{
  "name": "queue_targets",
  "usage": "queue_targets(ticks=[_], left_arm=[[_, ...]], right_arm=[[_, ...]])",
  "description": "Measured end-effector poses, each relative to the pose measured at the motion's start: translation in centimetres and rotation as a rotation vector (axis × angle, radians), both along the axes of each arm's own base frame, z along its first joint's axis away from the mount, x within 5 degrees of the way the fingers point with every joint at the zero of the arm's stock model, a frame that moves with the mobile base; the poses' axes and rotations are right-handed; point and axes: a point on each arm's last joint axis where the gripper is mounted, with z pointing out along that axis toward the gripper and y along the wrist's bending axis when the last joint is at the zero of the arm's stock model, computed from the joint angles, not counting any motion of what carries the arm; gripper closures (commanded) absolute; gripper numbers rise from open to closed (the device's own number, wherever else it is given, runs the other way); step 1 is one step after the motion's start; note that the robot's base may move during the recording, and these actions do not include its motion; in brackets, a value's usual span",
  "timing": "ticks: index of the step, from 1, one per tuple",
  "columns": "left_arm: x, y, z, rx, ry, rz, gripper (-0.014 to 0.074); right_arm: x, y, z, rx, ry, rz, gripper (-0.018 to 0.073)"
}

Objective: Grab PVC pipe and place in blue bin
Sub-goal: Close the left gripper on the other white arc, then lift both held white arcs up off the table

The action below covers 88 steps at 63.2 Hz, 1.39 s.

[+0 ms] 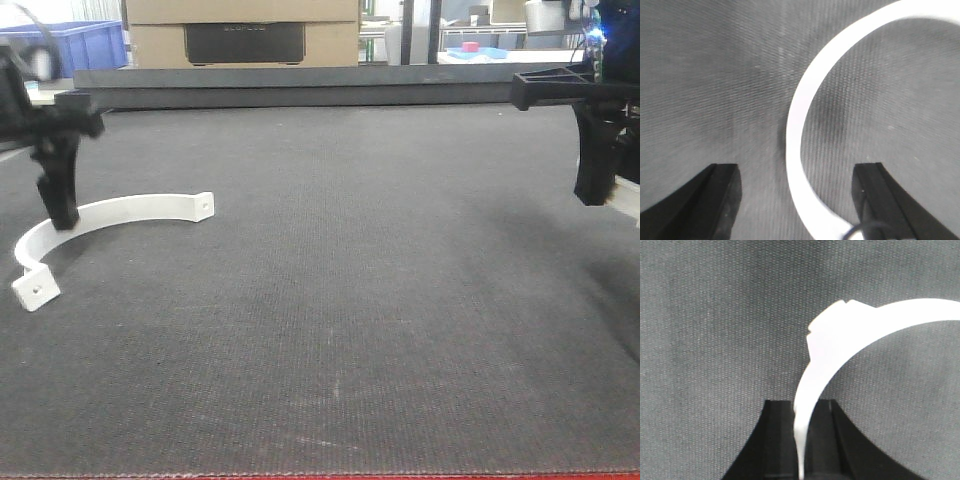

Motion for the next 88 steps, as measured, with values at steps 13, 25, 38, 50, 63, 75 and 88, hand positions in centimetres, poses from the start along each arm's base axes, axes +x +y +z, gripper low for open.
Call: queue_targets(ticks=[13, 25, 38, 50, 63, 75, 88], left_arm=[[0.4, 0.1, -1.5, 0.019, 0.038, -0.008, 0.0249], [0.6, 0.3, -1.5, 0.050, 0.019, -0.024, 0.0249], [0.6, 0.4, -1.5, 0.055, 0.011, -0.027, 0.0249], [0.6, 0.3, -1.5, 0.046, 0.012, -0.023, 0.0249], [0.6, 0.2, -1.5, 0.041, 0.018, -0.020, 0.0256], [0.6, 0.2, -1.8, 0.040, 0.034, -0.017, 0.0491], [0.6, 0.1, -1.8, 0.029, 0.037, -0.009, 0.0708]], right_arm=[[0.0, 0.0, 0.0, 0.000, 0.000, 0.000, 0.0720], [0.0, 0.0, 0.0, -0.002, 0.000, 0.001, 0.0720], [0.0, 0.0, 0.0, -0.002, 0.000, 0.001, 0.0720], [0.0, 0.0, 0.0, -0.002, 0.000, 0.001, 0.0720], [0.0, 0.0, 0.0, -0.002, 0.000, 0.001, 0.0720], [0.0, 0.0, 0.0, -0.002, 0.000, 0.001, 0.0720], [0.0, 0.0, 0.0, -0.002, 0.000, 0.001, 0.0720]])
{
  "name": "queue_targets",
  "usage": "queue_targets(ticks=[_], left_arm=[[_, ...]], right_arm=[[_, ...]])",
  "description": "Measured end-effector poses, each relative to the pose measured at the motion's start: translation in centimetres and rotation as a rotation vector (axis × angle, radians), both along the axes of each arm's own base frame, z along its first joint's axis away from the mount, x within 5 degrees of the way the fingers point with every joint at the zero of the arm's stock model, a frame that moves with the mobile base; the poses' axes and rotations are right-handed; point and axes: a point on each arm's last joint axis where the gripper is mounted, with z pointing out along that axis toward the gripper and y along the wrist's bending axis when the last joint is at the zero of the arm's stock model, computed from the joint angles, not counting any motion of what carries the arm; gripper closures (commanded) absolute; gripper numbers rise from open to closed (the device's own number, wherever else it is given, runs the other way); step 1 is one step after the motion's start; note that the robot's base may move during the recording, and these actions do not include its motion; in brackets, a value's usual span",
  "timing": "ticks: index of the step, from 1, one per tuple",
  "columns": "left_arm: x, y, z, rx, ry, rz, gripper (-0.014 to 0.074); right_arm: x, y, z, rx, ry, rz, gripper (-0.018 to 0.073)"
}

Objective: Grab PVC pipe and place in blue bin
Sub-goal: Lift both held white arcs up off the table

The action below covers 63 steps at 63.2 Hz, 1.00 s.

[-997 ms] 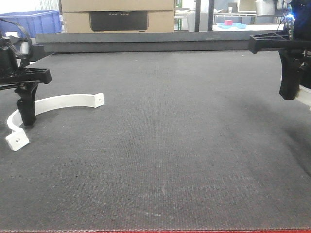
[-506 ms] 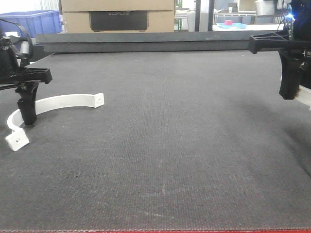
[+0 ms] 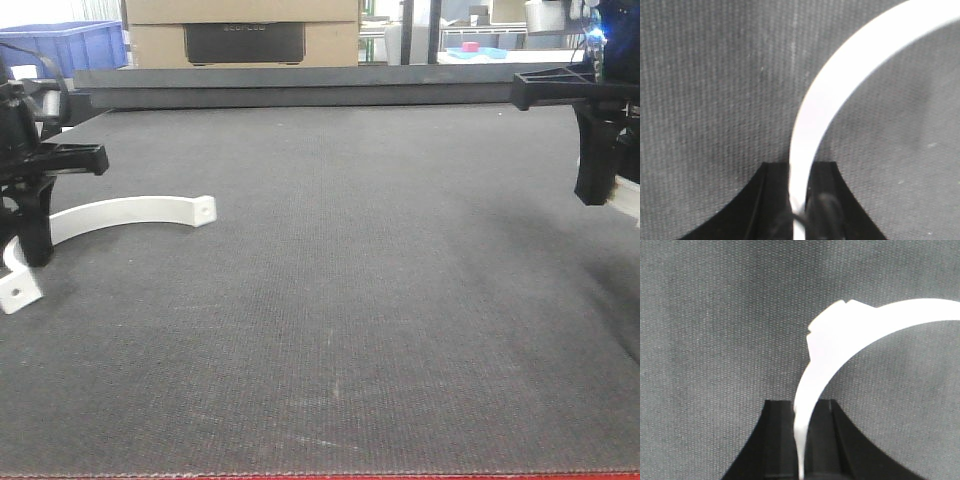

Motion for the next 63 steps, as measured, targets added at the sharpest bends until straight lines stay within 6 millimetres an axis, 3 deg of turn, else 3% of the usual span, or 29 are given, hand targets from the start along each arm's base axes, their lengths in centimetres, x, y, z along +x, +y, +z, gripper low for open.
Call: queue_targets(ticks=[12, 23, 48, 55, 63], left_arm=[[-0.2, 0.0, 0.1, 0.009, 0.011, -0.003, 0.0708], [-0.8, 0.3, 1.9, 0.023, -0.017, -0.009, 0.0708], [-4.6, 0.7, 11.6, -0.015, -0.347, -0.008, 0.0708], [-6.3, 0.9, 13.6, -0.029, -0.463, -0.010, 0.0708], [-8.4, 1.1, 14.4, -0.043, -0.569, -0.013, 0.0708]], right_arm=[[-0.1, 0.0, 0.2, 0.000, -0.007, 0.001, 0.0720], [-0.5, -0.2, 1.3, 0.009, -0.039, 0.000, 0.0720], [-2.6, -0.8, 6.4, 0.059, -0.247, 0.008, 0.0720], [-3.3, -1.0, 7.9, 0.078, -0.349, 0.008, 0.0720], [-4.6, -1.5, 8.7, 0.100, -0.462, 0.008, 0.0720]])
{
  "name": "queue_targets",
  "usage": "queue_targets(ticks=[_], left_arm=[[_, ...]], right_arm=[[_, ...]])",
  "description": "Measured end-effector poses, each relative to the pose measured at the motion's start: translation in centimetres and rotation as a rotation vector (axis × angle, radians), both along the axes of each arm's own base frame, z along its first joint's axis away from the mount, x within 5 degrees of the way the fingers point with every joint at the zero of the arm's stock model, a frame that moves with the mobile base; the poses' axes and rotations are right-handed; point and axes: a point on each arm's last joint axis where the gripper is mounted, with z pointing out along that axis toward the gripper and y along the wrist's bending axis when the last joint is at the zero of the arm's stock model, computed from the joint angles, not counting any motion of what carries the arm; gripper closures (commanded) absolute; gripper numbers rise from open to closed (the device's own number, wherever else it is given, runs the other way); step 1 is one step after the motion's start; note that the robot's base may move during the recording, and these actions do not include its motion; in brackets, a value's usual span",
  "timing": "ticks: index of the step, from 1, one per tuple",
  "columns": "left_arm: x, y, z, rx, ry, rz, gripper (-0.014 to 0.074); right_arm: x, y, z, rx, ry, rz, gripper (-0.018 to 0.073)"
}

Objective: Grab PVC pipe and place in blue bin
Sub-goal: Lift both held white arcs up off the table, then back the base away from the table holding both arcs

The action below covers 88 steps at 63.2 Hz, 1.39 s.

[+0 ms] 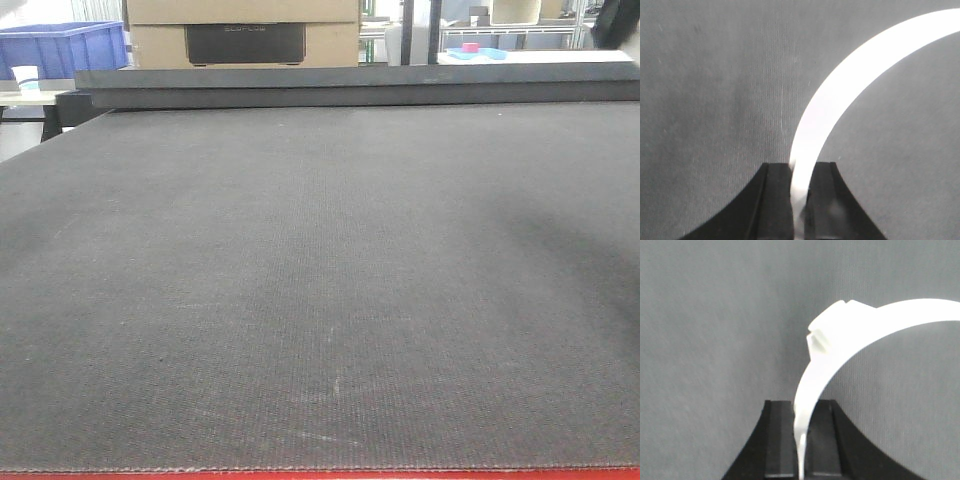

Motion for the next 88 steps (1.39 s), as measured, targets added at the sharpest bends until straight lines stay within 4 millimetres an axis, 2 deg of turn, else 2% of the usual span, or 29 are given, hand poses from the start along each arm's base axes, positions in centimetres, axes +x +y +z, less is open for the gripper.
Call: queue_targets(ticks=[11, 23, 32, 41, 52, 69, 88], left_arm=[[-3.1, 0.3, -0.6, -0.020, -0.158, -0.010, 0.0708], [-6.5, 0.6, -1.8, -0.057, -0.350, -0.017, 0.0708], [-9.0, 0.8, -1.9, -0.089, -0.481, -0.016, 0.0708], [-11.4, 1.1, -1.3, -0.090, -0.535, -0.019, 0.0708], [-14.0, 1.5, 0.1, -0.085, -0.601, -0.021, 0.0708], [-16.8, 1.8, 3.1, -0.114, -0.876, -0.030, 0.0708], [-17.3, 1.8, 3.7, -0.110, -0.934, -0.035, 0.0708]], right_arm=[[-2.1, -0.6, -0.2, 0.028, -0.131, 0.000, 0.0720], [-4.9, -1.4, -1.4, 0.053, -0.254, 0.003, 0.0720], [-7.0, -2.1, -1.8, 0.077, -0.363, 0.002, 0.0720], [-9.3, -3.3, -0.9, 0.098, -0.504, -0.020, 0.0720], [-11.9, -4.1, 1.2, 0.099, -0.650, -0.020, 0.0720], [-15.1, -4.8, 4.5, 0.162, -0.931, -0.016, 0.0721], [-15.5, -4.9, 4.9, 0.169, -0.967, -0.016, 0.0721]])
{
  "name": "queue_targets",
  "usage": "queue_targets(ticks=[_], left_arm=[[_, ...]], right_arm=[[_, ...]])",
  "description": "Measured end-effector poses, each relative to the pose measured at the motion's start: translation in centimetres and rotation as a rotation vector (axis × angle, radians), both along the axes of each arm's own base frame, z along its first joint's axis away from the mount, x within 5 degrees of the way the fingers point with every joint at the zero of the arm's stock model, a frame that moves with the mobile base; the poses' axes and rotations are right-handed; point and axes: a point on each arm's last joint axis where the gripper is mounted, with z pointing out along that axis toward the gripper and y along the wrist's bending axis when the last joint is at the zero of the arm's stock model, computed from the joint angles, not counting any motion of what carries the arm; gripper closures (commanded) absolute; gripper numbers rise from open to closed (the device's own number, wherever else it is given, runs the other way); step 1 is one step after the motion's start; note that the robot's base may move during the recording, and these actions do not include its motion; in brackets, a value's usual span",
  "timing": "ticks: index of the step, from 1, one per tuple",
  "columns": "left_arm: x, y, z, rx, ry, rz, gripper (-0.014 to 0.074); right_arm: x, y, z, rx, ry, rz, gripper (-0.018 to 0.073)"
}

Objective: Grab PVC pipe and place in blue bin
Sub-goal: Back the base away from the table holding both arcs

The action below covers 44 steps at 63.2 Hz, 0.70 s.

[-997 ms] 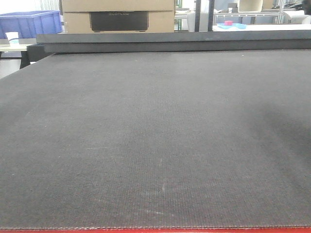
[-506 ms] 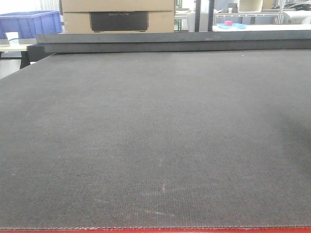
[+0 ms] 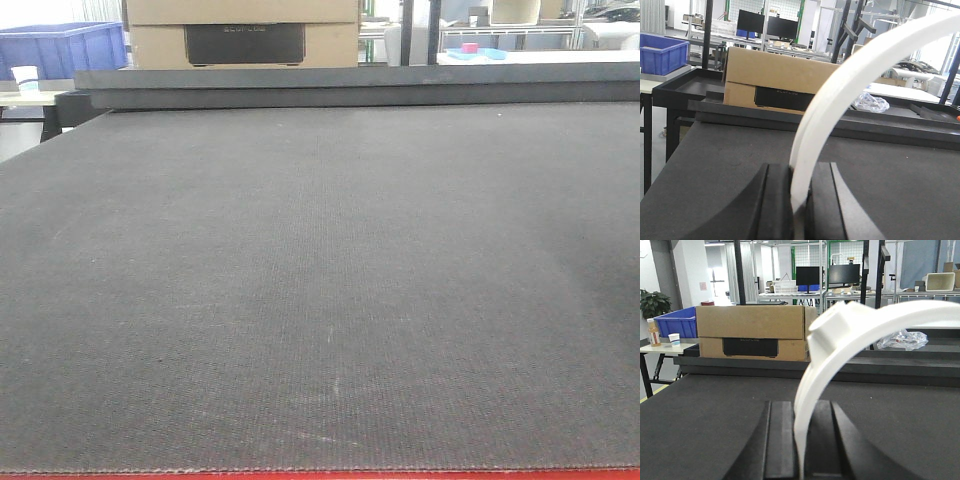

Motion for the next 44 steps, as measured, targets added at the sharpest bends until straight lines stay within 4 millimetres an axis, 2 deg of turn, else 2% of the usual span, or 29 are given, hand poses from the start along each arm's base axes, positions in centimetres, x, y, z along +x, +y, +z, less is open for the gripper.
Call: queue_targets(ticks=[44], left_arm=[[0.00, 0.00, 0.01, 0.000, -0.001, 0.000, 0.0708]], right_arm=[[0.00, 0.00, -0.04, -0.001, 0.004, 0.000, 0.0721]])
